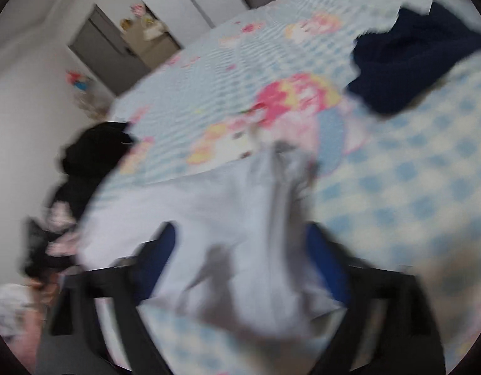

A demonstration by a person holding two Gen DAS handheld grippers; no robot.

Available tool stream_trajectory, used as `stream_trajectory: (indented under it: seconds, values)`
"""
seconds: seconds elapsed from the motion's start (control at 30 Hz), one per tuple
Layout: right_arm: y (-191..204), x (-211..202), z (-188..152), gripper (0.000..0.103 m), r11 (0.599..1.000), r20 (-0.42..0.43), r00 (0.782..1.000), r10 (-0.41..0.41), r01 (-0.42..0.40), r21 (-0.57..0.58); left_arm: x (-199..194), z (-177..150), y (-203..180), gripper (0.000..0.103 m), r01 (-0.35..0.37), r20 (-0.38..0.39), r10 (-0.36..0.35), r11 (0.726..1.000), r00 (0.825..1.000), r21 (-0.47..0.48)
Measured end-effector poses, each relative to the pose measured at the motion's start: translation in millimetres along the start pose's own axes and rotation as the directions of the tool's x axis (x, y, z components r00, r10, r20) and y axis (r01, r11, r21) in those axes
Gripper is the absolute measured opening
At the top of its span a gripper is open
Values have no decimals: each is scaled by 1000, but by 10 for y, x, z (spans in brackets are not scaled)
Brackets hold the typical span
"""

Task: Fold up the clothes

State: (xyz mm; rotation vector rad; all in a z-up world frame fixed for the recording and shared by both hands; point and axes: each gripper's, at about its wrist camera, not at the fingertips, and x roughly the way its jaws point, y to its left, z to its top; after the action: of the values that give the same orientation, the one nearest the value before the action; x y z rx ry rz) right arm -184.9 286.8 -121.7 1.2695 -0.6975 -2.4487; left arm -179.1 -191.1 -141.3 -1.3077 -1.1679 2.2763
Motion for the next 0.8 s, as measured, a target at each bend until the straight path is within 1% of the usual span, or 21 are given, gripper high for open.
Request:
stream_trajectory:
  seconds: [0.03,0.07,0.1,0.13,0.17,0.2,0.23,0.27,0.33,0.4,0.43,0.47,0.5,0.53,0.57,0.6,0.63,0.67,0.7,0.73,0.8]
  values:
    - [14,64,-28,93,999,-35,999,31,-31,9,70,-35,-31,49,-12,-21,12,1000,1000,18]
    - [55,115,-60,90,1000,-46,999,1,-2,-19,149,-79,-98,34,-42,-35,44,997,998,63]
    - [97,165,-91,86,999,-55,998,-29,26,-47,231,-128,-175,25,-74,-43,80,990,996,119]
    - [138,207,-118,72,996,-61,996,-59,54,-75,284,-156,-239,15,-102,-42,110,981,993,164]
    - [165,202,-123,55,993,-55,995,-77,72,-92,315,-170,-294,14,-126,-35,136,972,990,200]
    - [159,148,-107,47,996,-47,997,-56,53,-77,297,-177,-334,13,-135,-21,142,969,990,207]
    - [153,95,-92,30,998,-38,999,-36,33,-62,201,-190,-370,12,-122,-2,125,972,992,202]
    - [156,20,-77,22,999,-24,1000,-14,13,-49,75,-213,-412,12,-102,17,101,974,995,203]
    - [250,-280,-86,17,998,42,999,25,-23,-61,-177,-258,-495,12,-61,55,51,977,997,206]
    - [354,-524,-164,16,994,75,995,62,-55,-97,-378,-343,-568,12,-95,89,77,968,993,232]
    - [369,-585,-231,17,993,73,996,46,-38,-112,-405,-383,-551,16,-147,92,128,958,987,244]
    - [374,-630,-298,28,992,70,997,21,-12,-127,-386,-418,-497,17,-216,87,200,943,976,255]
    - [319,-602,-365,33,990,52,998,-41,48,-133,-343,-437,-392,17,-269,68,260,935,963,232]
    - [193,-543,-399,39,989,10,994,-105,106,-107,-284,-444,-250,19,-314,37,312,931,949,187]
    - [68,-483,-434,47,983,-34,985,-168,164,-83,-257,-448,-116,31,-318,6,319,940,948,123]
    - [-40,-450,-460,48,977,-67,976,-209,205,-57,-300,-443,-26,31,-281,0,281,958,960,61]
    - [-77,-526,-449,48,985,-49,984,-170,170,-15,-404,-441,-5,30,-246,30,245,969,969,31]
    - [-99,-609,-441,48,990,-23,990,-143,143,16,-528,-464,-34,32,-235,84,232,971,969,36]
    - [-61,-706,-447,48,988,22,988,-152,152,1,-651,-500,-77,33,-236,144,227,970,963,53]
    - [-26,-743,-474,50,989,36,988,-151,151,-7,-744,-542,-110,33,-233,187,218,970,958,64]
    - [45,-817,-529,52,989,64,987,-147,148,-22,-805,-636,-169,33,-200,209,177,976,962,91]
